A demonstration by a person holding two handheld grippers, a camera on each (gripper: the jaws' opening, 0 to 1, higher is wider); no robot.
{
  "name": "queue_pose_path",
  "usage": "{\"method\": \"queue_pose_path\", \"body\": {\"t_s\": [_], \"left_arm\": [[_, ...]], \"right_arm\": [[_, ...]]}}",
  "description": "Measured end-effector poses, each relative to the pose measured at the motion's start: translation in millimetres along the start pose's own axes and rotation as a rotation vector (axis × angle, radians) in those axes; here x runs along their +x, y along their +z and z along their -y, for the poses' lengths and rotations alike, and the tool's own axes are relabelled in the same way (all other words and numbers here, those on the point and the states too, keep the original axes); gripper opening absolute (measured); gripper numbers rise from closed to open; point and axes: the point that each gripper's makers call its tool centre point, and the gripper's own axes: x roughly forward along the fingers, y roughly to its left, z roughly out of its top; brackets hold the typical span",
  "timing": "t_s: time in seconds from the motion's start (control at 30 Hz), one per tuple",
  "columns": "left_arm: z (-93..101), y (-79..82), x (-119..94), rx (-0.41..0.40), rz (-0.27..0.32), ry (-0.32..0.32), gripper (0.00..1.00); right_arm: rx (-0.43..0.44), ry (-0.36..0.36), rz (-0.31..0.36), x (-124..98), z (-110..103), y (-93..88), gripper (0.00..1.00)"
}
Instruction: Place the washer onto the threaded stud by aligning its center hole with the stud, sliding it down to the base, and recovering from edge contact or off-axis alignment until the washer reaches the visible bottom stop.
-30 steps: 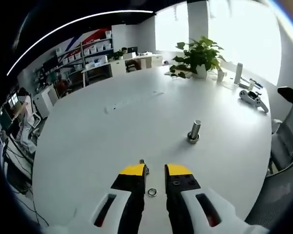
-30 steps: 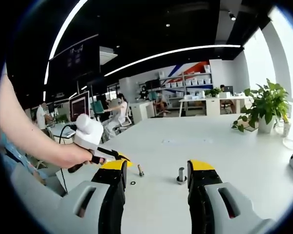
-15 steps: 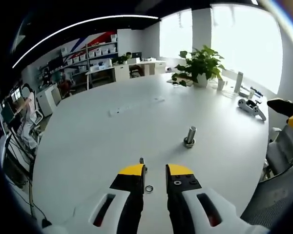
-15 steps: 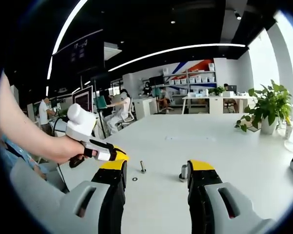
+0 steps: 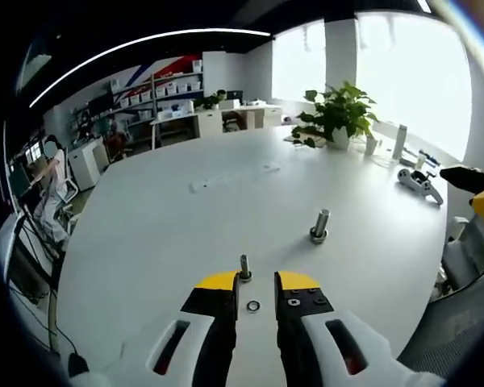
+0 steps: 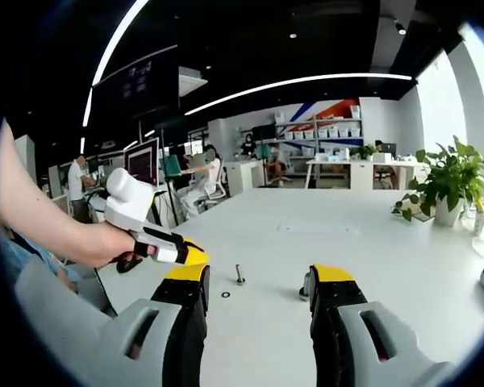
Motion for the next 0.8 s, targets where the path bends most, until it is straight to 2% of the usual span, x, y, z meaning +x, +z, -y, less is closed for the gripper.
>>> {"method": "queue_pose_path", "body": {"t_s": [0.17, 0.8], "left_arm": [[1.9, -7.8, -1, -0.001, 0.0, 0.007, 0.16], [-1.3, -42.1, 14, -0.024, -0.066, 0.022, 0.16]], "right_arm": [[-0.002, 0.004, 0.002, 0, -2, 0.1, 0.52], [0.004, 0.005, 0.003, 0, -1, 0.2, 0.52]]}}
